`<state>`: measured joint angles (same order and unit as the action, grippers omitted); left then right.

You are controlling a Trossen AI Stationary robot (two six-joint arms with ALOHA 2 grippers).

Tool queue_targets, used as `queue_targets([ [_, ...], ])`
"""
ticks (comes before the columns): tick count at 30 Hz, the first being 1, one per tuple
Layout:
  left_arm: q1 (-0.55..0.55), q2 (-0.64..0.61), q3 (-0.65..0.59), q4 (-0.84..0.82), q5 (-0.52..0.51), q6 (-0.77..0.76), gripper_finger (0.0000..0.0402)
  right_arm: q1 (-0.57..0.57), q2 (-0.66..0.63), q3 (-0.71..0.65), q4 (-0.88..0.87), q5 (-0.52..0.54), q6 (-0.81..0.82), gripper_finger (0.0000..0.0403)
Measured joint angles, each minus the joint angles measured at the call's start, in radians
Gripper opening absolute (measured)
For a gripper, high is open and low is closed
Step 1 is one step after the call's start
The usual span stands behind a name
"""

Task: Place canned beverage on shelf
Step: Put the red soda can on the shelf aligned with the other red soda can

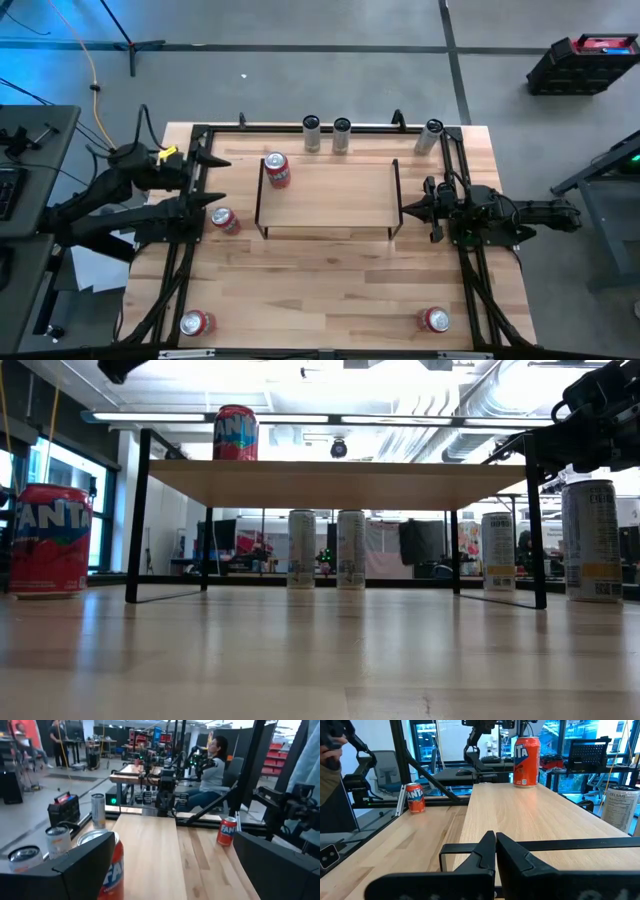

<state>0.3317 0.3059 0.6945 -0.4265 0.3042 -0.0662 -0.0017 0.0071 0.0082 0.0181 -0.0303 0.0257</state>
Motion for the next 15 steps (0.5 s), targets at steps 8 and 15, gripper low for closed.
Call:
queue_targets([
  [8,-0.029,0.025,-0.109,0.343,0.118,-0.069,0.0400,0.000,0.000,0.000,0.000,0.000,0.000,0.0000],
  [15,-0.037,0.065,-0.156,0.383,-0.011,-0.274,0.0400,0.000,0.000,0.000,0.000,0.000,0.000,0.0000],
])
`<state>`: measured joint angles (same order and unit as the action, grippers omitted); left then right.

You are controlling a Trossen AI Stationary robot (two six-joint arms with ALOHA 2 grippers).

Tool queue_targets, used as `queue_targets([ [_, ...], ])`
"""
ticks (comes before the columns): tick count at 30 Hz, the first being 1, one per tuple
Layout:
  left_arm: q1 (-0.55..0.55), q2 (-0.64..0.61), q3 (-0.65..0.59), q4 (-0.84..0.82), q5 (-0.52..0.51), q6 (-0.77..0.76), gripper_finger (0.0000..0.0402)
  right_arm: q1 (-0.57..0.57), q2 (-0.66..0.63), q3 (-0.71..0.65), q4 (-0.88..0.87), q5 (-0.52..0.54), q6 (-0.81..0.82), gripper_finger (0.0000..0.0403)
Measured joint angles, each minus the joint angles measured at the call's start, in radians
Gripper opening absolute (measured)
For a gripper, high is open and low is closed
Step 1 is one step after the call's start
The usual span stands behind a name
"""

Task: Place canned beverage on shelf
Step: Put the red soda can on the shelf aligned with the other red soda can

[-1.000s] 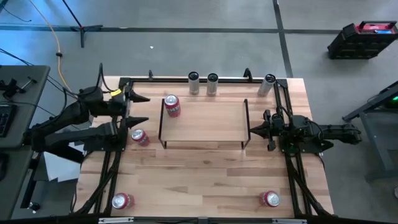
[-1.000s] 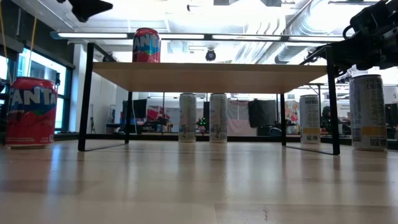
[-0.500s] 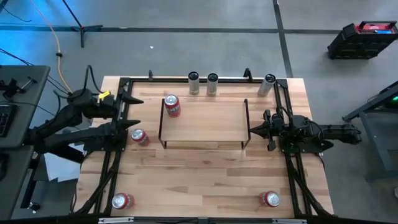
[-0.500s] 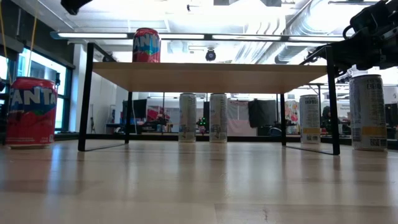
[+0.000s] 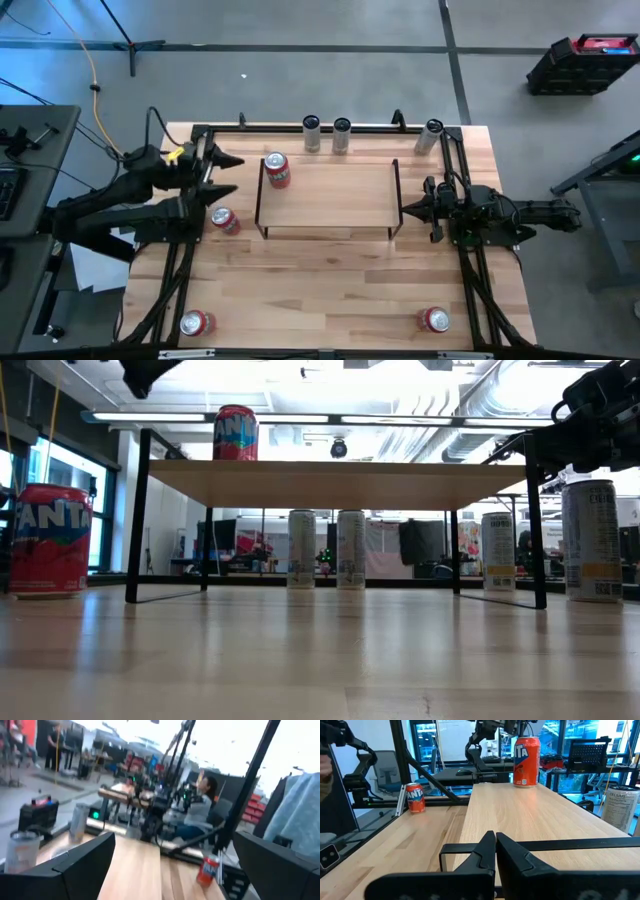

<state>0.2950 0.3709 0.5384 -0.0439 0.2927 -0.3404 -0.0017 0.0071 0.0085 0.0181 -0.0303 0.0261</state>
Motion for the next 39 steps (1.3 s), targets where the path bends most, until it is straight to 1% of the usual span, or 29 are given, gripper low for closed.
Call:
queue_targets([
  [3,-0.021,-0.002,0.001,0.002,0.099,0.076,0.0400,0.000,0.000,0.000,0.000,0.000,0.000,0.0000],
  [5,-0.046,-0.003,0.002,-0.016,0.119,0.100,0.0400,0.000,0.000,0.000,0.000,0.000,0.000,0.0000],
  [8,-0.088,-0.001,0.002,-0.072,0.099,0.107,0.0400,0.000,0.000,0.000,0.000,0.000,0.000,0.0000],
  [10,-0.118,-0.003,0.001,-0.077,0.087,0.127,0.0400,0.000,0.000,0.000,0.000,0.000,0.000,0.0000],
  [13,-0.165,-0.009,0.001,-0.049,0.082,0.196,0.0400,0.000,0.000,0.000,0.000,0.000,0.000,0.0000],
  [15,-0.195,-0.024,0.001,-0.050,0.038,0.249,0.0400,0.000,0.000,0.000,0.000,0.000,0.000,0.0000],
  [17,-0.220,-0.026,0.003,-0.080,0.032,0.318,0.0400,0.000,0.000,0.000,0.000,0.000,0.000,0.0000],
  [18,-0.229,-0.024,0.001,-0.094,0.036,0.329,0.0400,0.000,0.000,0.000,0.000,0.000,0.000,0.0000],
  [21,-0.246,-0.020,0.000,-0.088,0.042,0.259,0.0400,0.000,0.000,0.000,0.000,0.000,0.000,0.0000],
  [23,-0.253,-0.022,0.001,-0.081,0.096,0.202,0.0400,0.000,0.000,0.000,0.000,0.000,0.000,0.0000],
  [25,-0.257,-0.021,0.001,-0.079,0.166,0.192,0.0400,0.000,0.000,0.000,0.000,0.000,0.000,0.0000],
  [27,-0.258,-0.020,0.001,-0.075,0.212,0.195,0.0400,0.000,0.000,0.000,0.000,0.000,0.000,0.0000],
  [29,-0.258,-0.020,0.013,-0.060,0.239,0.204,0.0400,0.000,0.000,0.000,0.000,0.000,0.000,0.0000],
  [31,-0.258,-0.009,0.057,-0.092,0.245,0.204,0.0400,0.000,0.000,0.000,0.000,0.000,0.000,0.0000],
  [32,-0.258,0.000,0.090,-0.138,0.229,0.211,0.0400,0.000,0.000,0.000,0.000,0.000,0.000,0.0000],
  [33,-0.258,0.010,0.128,-0.213,0.183,0.232,0.0400,0.000,0.000,0.000,0.000,0.000,0.000,0.0000],
  [34,-0.258,0.022,0.173,-0.309,0.103,0.258,0.0400,0.000,0.000,0.000,0.000,0.000,0.000,0.0000],
  [36,-0.260,0.059,0.256,-0.500,-0.121,0.284,0.0400,0.000,0.000,0.000,0.000,0.000,0.000,0.0000],
  [38,-0.266,0.110,0.320,-0.673,-0.343,0.260,0.0400,0.000,0.000,0.000,0.000,0.000,0.000,0.0000],
  [39,-0.271,0.133,0.346,-0.752,-0.419,0.240,0.0400,0.000,0.000,0.000,0.000,0.000,0.000,0.0000],
])
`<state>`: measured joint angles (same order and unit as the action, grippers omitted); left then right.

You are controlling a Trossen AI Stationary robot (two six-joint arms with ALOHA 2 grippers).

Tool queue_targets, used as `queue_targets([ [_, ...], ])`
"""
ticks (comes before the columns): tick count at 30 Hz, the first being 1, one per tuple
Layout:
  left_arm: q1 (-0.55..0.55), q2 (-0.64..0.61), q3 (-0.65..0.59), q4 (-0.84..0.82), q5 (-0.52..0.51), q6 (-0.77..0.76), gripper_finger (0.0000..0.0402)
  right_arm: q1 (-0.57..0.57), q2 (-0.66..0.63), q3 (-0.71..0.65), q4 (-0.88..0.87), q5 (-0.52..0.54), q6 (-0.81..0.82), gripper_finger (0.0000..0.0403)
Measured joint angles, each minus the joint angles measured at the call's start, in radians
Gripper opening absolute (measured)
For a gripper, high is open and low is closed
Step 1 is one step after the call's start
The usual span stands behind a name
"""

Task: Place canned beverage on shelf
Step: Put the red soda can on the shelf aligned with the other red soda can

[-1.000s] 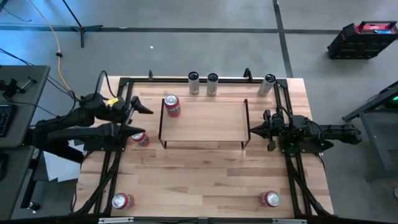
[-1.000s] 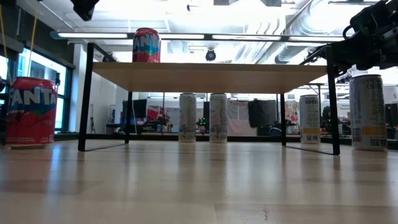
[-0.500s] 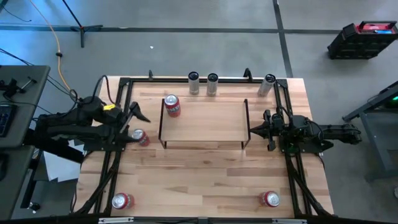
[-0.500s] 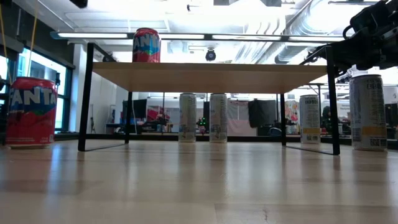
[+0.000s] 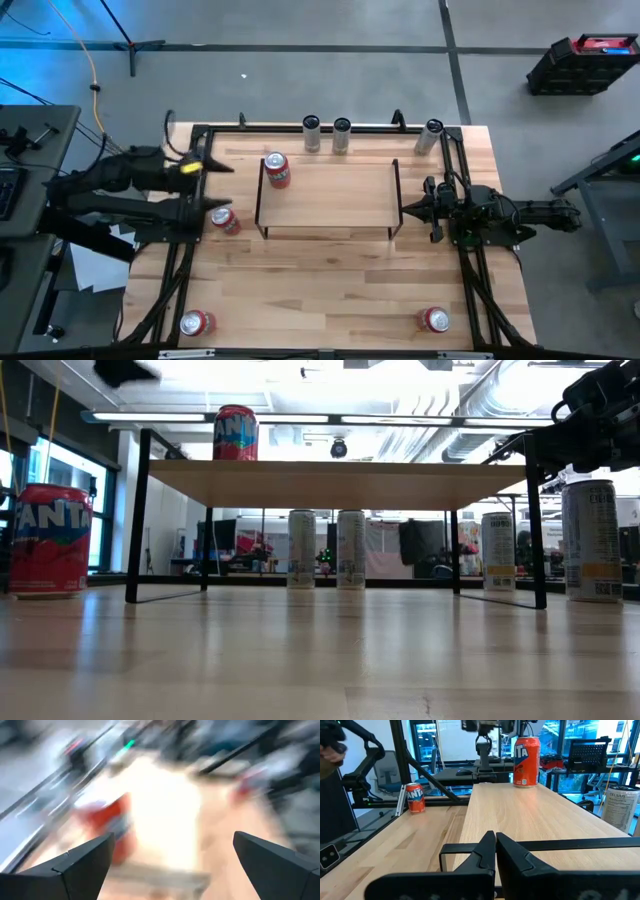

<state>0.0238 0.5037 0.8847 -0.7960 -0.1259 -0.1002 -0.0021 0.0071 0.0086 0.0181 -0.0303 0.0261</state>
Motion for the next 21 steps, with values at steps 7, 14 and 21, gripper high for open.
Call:
queue_targets([
  [7,-0.028,0.143,0.152,-0.575,-0.095,-0.345,0.0400,0.000,0.000,0.000,0.000,0.000,0.000,0.0000],
  [14,-0.028,0.178,0.174,-0.742,-0.024,-0.488,0.0400,0.000,0.000,0.000,0.000,0.000,0.000,0.0000],
  [21,-0.027,0.213,0.158,-0.705,-0.068,-0.310,0.0400,0.000,0.000,0.000,0.000,0.000,0.000,0.0000],
])
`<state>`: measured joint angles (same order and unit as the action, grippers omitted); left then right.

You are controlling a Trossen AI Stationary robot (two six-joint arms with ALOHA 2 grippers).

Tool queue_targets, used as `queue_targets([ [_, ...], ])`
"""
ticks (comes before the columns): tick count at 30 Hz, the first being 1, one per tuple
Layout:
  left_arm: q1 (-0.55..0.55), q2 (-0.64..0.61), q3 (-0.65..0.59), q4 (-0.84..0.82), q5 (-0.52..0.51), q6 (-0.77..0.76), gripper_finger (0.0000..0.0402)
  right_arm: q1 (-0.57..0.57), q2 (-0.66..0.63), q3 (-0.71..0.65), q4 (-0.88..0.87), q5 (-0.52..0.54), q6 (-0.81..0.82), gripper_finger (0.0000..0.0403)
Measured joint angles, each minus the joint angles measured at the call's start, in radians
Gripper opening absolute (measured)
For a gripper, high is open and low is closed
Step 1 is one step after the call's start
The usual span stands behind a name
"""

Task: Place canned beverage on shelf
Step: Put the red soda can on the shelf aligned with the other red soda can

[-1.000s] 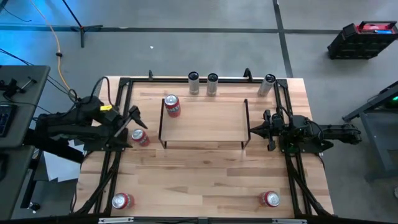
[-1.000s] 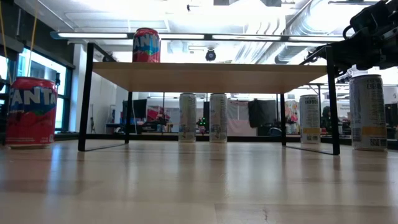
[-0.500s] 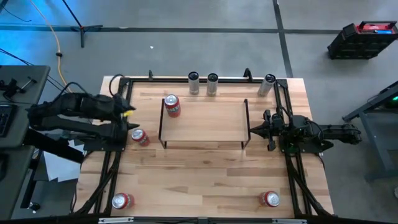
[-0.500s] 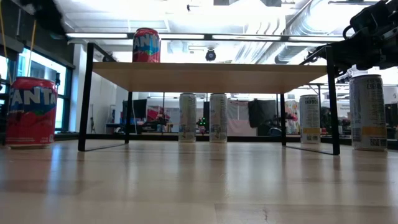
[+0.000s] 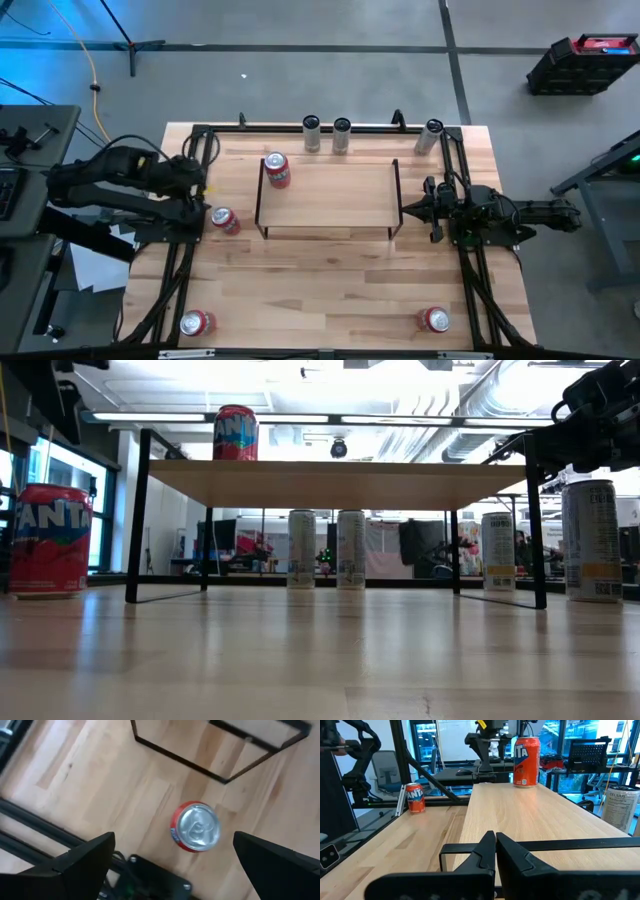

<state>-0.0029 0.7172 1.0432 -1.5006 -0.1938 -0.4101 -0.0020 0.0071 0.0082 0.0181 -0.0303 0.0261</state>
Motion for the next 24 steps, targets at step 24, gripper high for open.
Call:
queue_targets([
  [24,-0.040,0.292,-0.002,0.008,0.169,-0.047,0.0400,0.000,0.000,0.000,0.000,0.000,0.000,0.0000],
])
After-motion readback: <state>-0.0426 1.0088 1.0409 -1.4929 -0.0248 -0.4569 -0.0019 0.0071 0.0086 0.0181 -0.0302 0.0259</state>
